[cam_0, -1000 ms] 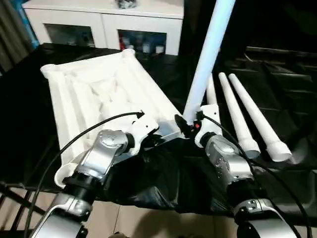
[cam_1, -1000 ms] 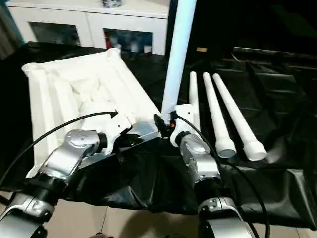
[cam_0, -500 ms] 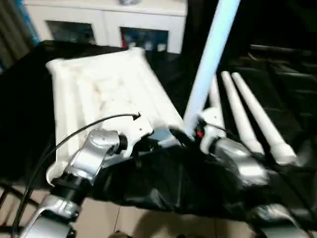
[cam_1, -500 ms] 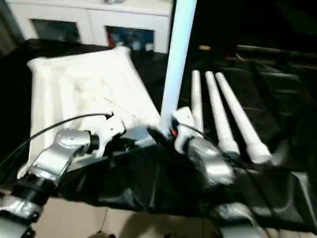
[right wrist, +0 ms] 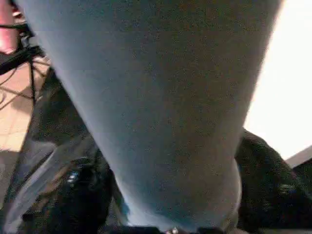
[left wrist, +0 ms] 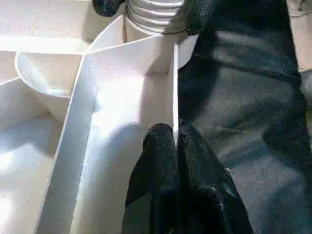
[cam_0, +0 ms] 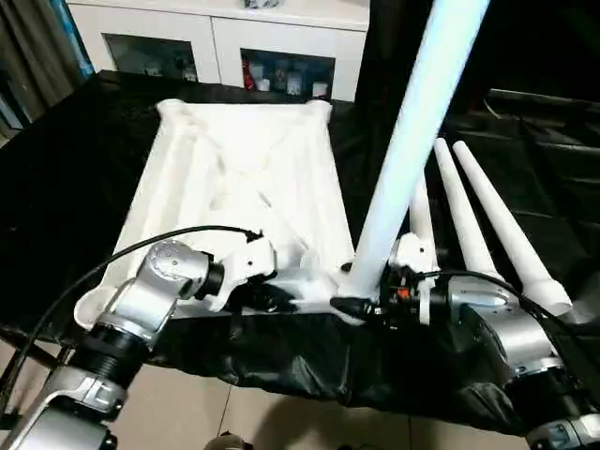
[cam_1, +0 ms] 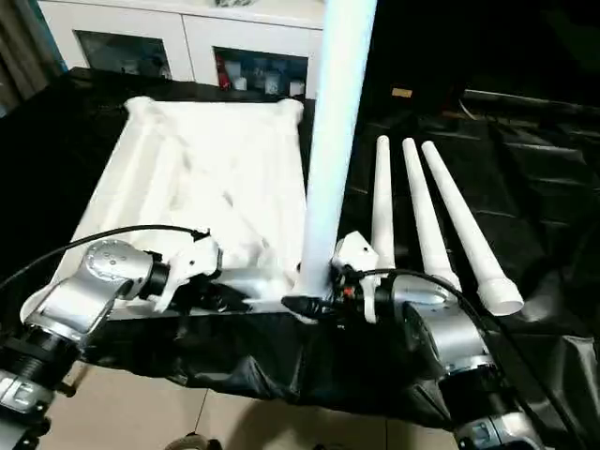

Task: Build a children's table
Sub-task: Rotate leg to tighten

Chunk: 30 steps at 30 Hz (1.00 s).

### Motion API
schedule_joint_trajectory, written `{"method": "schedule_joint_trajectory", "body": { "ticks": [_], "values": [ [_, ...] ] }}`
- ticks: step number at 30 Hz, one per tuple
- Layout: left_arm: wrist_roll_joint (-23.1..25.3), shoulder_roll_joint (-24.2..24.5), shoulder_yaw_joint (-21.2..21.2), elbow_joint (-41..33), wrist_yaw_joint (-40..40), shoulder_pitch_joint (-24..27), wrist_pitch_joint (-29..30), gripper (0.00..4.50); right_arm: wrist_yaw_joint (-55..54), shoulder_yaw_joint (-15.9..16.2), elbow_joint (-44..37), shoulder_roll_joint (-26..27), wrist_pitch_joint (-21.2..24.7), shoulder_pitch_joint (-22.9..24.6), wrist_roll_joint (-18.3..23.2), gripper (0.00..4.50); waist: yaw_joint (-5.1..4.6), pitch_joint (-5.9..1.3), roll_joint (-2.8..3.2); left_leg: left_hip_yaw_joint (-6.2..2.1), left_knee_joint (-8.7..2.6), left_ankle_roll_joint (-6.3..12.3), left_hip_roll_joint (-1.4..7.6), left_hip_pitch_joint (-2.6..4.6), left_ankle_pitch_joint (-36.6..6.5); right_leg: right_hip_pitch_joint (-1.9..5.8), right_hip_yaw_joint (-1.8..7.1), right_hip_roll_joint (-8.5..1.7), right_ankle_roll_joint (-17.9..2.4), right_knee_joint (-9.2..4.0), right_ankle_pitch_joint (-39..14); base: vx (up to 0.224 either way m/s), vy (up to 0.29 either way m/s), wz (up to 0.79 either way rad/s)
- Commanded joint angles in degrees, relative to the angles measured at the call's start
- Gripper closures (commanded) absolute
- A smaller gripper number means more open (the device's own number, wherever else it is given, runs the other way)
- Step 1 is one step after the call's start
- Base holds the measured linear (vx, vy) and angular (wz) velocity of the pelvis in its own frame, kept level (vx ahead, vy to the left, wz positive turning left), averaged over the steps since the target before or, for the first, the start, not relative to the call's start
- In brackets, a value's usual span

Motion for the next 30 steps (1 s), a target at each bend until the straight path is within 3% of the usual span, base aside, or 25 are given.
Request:
{"method": "schedule_joint_trajectory", "body": {
  "ticks": [1, 5, 10, 11, 13, 14, 15, 17, 18, 22, 26, 28, 30],
  "values": [
    [-0.9, -0.3, -0.9, 0.8, -0.6, -0.7, -0.5, 4.5, 1.8, 2.0, -1.9, 0.2, 1.4, 1.2, 1.1, 1.6, 0.12, -3.64, 0.28, -0.79, -3.31, 3.88, 3.28, 0.43, -8.5, 3.14, 2.59, -4.69, -14.0, -3.22, -6.1, 0.0, 0.0, 0.0],
    [-0.4, -2.0, 0.2, 2.6, 3.6, -1.5, 0.4, 4.5, -3.1, 0.5, -0.1, 3.7, 2.8, 1.5, 1.0, 1.71, 0.27, -3.65, 0.23, -0.85, -3.41, 3.28, 3.3, 0.5, -9.6, 3.05, 2.52, -4.85, -13.9, -3.44, -8.3, 0.0, 0.0, 0.0],
    [0.7, -4.9, 2.0, 4.7, 10.6, -3.0, 2.2, 4.5, -13.2, -1.6, 4.6, 7.8, 3.2, 0.1, -1.5, 1.75, -0.36, -3.13, 0.05, -1.2, -3.9, 0.18, 3.03, 0.89, -15.0, 2.77, 2.67, -5.16, -10.9, -4.6, -20.6, 0.0, 0.0, 0.0],
    [1.5, -7.7, 2.7, 5.7, 15.9, -4.2, 4.3, 4.5, -21.5, -3.4, 9.8, 11.6, 2.0, -1.8, -3.0, 1.76, -0.67, -3.26, 0.12, -1.32, -3.96, -0.42, 3.11, 0.94, -15.4, 2.76, 2.7, -5.29, -10.3, -4.64, -22.4, 0.0, 0.0, 0.0],
    [2.0, -10.4, 3.3, 6.3, 20.1, -5.1, 6.4, 4.5, -27.9, -4.7, 14.1, 14.9, 1.0, -3.5, -3.6, 1.76, -1.1, -3.22, 0.14, -1.55, -4.01, -1.55, 2.94, 1.05, -16.8, 2.62, 2.54, -5.38, -9.4, -5.02, -25.6, 0.0, 0.0, 0.0],
    [2.0, -10.4, 3.3, 6.3, 20.1, -5.1, 6.4, 4.5, -27.9, -4.7, 14.1, 14.9, 1.0, -3.5, -3.6, 1.76, -1.3, -3.33, 0.05, -1.63, -4.07, -1.68, 2.89, 0.74, -16.0, 2.8, 2.56, -5.35, -9.0, -4.97, -25.1, 0.0, 0.0, 0.0],
    [2.4, -13.4, 3.4, 7.2, 24.5, -6.1, 7.9, 4.5, -33.7, -5.7, 17.5, 18.4, 0.7, -5.2, -3.5, 1.77, -1.17, -3.39, 0.17, -1.54, -4.01, -1.24, 2.9, 0.85, -15.6, 2.71, 2.65, -5.28, -8.8, -5.03, -23.9, 0.0, 0.0, 0.0],
    [2.6, -14.9, 3.3, 7.6, 26.3, -6.6, 8.5, 4.5, -36.2, -6.1, 19.2, 20.1, 0.6, -6.1, -3.4, 1.77, -1.5, -3.24, 0.21, -1.39, -3.97, -1.21, 2.87, 1.07, -16.2, 2.3, 2.75, -5.08, -9.3, -5.13, -23.4, 0.0, 0.0, 0.0],
    [2.7, -16.5, 3.1, 7.7, 27.9, -6.8, 9.1, 4.5, -39.0, -6.5, 21.0, 21.7, 0.6, -7.2, -3.6, 1.77, -1.37, -3.53, 0.22, -1.29, -3.79, -1.01, 2.83, 1.12, -15.3, 2.42, 2.84, -5.11, -10.1, -4.86, -20.8, 0.0, 0.0, 0.0],
    [3.4, -19.6, 2.2, 7.3, 29.9, -6.6, 10.1, 4.5, -44.1, -7.6, 26.0, 25.3, -0.9, -10.2, -5.1, 1.77, -1.45, -3.65, 0.27, -1.31, -3.84, -0.44, 2.74, 0.79, -15.0, 2.65, 2.72, -5.02, -9.9, -4.77, -19.7, 0.0, 0.0, 0.0],
    [3.7, -19.6, 1.7, 6.8, 29.7, -6.0, 10.1, 4.5, -44.5, -8.4, 27.2, 26.0, -1.5, -11.1, -5.2, 1.77, -1.39, -3.88, 0.31, -1.17, -3.75, 0.43, 2.71, 0.71, -14.1, 2.79, 2.75, -4.89, -10.2, -4.52, -16.7, 0.0, 0.0, 0.0],
    [4.0, -18.2, 1.1, 5.7, 28.1, -4.8, 9.8, 4.5, -43.3, -9.5, 27.9, 26.3, -2.2, -11.9, -4.2, 1.21, -1.51, -3.82, 0.35, -1.21, -3.86, 0.63, 2.73, 0.69, -14.6, 2.78, 2.68, -4.9, -10.0, -4.63, -17.5, 0.0, 0.0, 0.0],
    [4.0, -17.2, 1.0, 5.3, 27.4, -4.4, 9.6, 4.5, -42.2, -9.8, 28.2, 26.1, -2.6, -12.3, -3.8, 1.21, -1.74, -3.79, 0.28, -1.33, -3.97, 0.55, 2.8, 0.69, -15.4, 2.74, 2.63, -4.97, -9.8, -4.69, -19.0, 0.0, 0.0, 0.0]
  ]
}}
